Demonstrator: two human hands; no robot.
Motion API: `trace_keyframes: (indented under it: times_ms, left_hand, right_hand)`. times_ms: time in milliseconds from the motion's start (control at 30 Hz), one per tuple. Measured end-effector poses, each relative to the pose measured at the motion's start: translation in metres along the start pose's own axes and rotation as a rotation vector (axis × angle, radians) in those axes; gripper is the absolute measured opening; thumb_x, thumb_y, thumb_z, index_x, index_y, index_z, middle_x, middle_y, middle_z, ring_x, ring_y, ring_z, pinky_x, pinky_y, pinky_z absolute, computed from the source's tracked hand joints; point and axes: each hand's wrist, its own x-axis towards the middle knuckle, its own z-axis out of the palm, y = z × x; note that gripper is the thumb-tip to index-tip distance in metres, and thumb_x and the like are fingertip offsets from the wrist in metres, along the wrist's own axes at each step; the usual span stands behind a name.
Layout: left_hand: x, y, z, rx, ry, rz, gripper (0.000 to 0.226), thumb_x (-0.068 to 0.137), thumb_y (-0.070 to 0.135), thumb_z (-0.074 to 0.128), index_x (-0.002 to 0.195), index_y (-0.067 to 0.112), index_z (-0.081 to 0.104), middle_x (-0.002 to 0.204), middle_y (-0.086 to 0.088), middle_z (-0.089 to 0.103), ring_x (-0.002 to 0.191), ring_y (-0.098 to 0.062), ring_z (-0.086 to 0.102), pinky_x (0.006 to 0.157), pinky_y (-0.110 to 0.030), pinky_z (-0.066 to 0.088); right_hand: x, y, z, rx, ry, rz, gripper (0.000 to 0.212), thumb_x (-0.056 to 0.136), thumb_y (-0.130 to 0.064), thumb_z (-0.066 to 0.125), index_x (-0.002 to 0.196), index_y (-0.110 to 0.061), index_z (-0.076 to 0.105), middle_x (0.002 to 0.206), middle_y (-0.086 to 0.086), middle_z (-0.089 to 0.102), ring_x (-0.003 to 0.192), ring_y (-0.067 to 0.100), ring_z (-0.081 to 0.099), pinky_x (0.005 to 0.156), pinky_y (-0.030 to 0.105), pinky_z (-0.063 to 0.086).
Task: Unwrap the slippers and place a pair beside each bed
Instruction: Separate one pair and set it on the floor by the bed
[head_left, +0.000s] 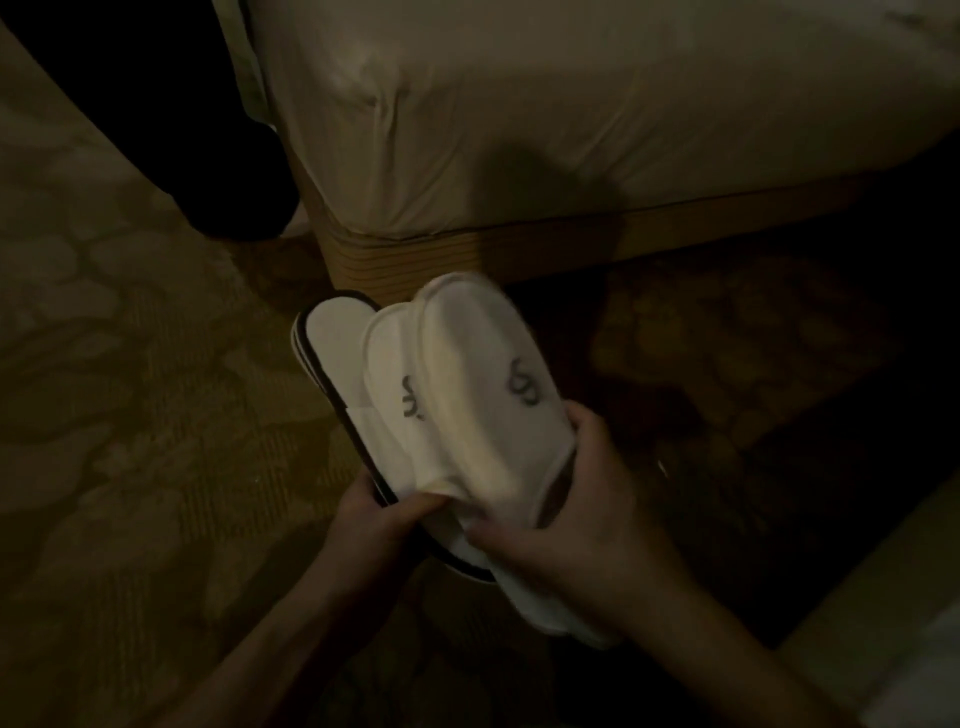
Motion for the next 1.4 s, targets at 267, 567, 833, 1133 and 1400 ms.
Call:
trace_keyframes:
  times_ms: [267,567,833,1133,1400]
  left_hand:
    - [0.000,-0.019,0.000,0.017,0.000,0.070,0.078,0.054,0.010,0.084,0.127,0.015,0.058,0.109,-0.009,0.076,0.091,-0.024,0.076,0.063,-0.031,0.061]
    - [-0.009,-0.019,0.020,0.098,0.160,0.167,0.057,0.072,0.006,0.084,0.120,0.025,0.058,0.105,0.003,0.073,0.091,-0.015,0.073,0.066,-0.025,0.060]
    - [0.005,0.005,-0.022,0.098,0.311,0.211,0.066,0.081,0.022,0.077,0.139,0.031,0.048,0.127,0.008,0.065,0.111,-0.018,0.064,0.094,-0.049,0.053]
    - [0.033,-0.041,-0.024,0.255,0.183,-0.042,0.066,0.072,0.018,0.080,0.132,0.028,0.055,0.118,-0.001,0.072,0.104,-0.027,0.070,0.091,-0.054,0.056]
    - [0.037,-0.052,-0.033,0.283,0.275,-0.073,0.038,0.076,0.017,0.077,0.105,0.036,0.061,0.108,0.001,0.074,0.097,-0.025,0.071,0.083,-0.047,0.057]
  right_hand:
    - [-0.005,0.008,0.009,-0.093,-0.013,-0.044,0.132,0.046,-0.080,0.079,0.152,-0.039,0.011,0.147,-0.018,0.035,0.137,0.009,0.037,0.107,0.042,0.046]
    - [0.011,0.020,0.003,-0.077,0.001,-0.071,0.127,0.045,-0.071,0.084,0.149,-0.036,0.021,0.133,-0.020,0.039,0.122,0.003,0.041,0.093,0.028,0.045]
    - [0.104,0.169,0.009,-0.100,0.064,0.262,0.127,0.053,-0.051,0.092,0.154,-0.023,0.020,0.151,0.007,0.039,0.137,0.029,0.043,0.109,0.052,0.044]
    - [0.127,0.325,0.129,-0.020,-0.007,0.413,0.113,0.058,-0.056,0.086,0.150,-0.016,0.034,0.148,0.005,0.050,0.132,0.023,0.052,0.108,0.042,0.047]
    - [0.108,0.287,0.155,-0.383,0.069,0.286,0.113,0.071,-0.048,0.084,0.157,-0.013,0.020,0.159,0.013,0.029,0.145,0.034,0.029,0.118,0.050,0.030]
